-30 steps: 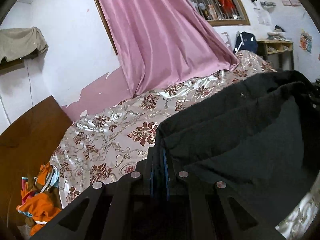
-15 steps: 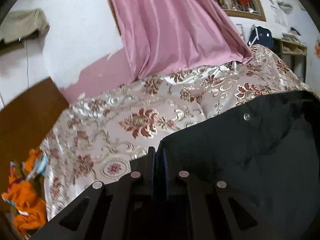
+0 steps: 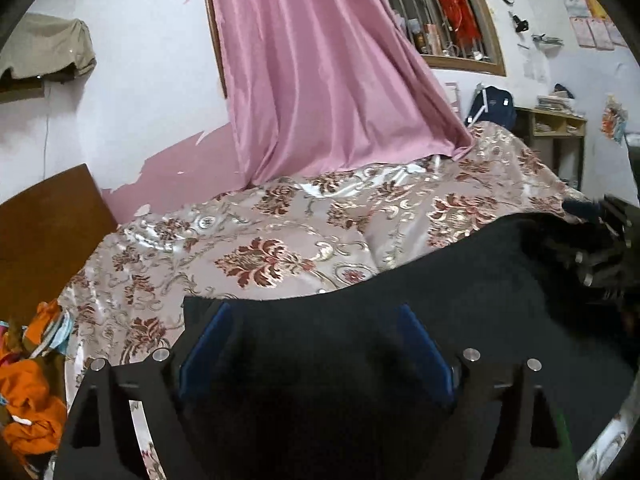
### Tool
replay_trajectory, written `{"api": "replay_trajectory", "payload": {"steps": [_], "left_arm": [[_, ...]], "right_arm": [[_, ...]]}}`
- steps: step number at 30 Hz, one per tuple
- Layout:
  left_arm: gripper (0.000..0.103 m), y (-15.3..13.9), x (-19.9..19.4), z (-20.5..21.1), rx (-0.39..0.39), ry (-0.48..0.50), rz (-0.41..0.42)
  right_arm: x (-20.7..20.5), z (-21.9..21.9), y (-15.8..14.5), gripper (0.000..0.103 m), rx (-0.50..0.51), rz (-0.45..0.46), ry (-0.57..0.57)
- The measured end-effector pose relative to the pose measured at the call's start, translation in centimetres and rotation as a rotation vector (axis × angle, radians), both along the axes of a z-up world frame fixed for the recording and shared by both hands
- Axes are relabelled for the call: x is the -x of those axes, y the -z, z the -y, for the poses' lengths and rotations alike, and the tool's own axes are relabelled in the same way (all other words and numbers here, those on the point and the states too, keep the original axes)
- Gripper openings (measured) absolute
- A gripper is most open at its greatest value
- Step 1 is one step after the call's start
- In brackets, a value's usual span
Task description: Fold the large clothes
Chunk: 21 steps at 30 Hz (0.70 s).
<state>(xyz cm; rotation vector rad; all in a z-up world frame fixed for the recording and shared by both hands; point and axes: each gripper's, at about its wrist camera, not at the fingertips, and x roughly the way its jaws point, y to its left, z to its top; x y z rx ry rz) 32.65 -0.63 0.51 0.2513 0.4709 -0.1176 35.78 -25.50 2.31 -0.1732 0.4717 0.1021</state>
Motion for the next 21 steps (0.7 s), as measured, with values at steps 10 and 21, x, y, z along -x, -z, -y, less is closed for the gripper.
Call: {"api": "replay_trajectory", "payload": {"steps": [10, 21], "left_arm": [[0.101, 0.1, 4.3, -2.7, 0.211, 0.113, -0.039], [0.101, 5.6, 7.7, -2.7, 0.15, 0.288, -0.18]], "right_arm": [[6.1, 0.8, -1.3, 0.092, 0.02, -0.006, -0.09], [10.2, -0.1, 4.4, 0.092, -0.022, -0.218, -0.163]]}}
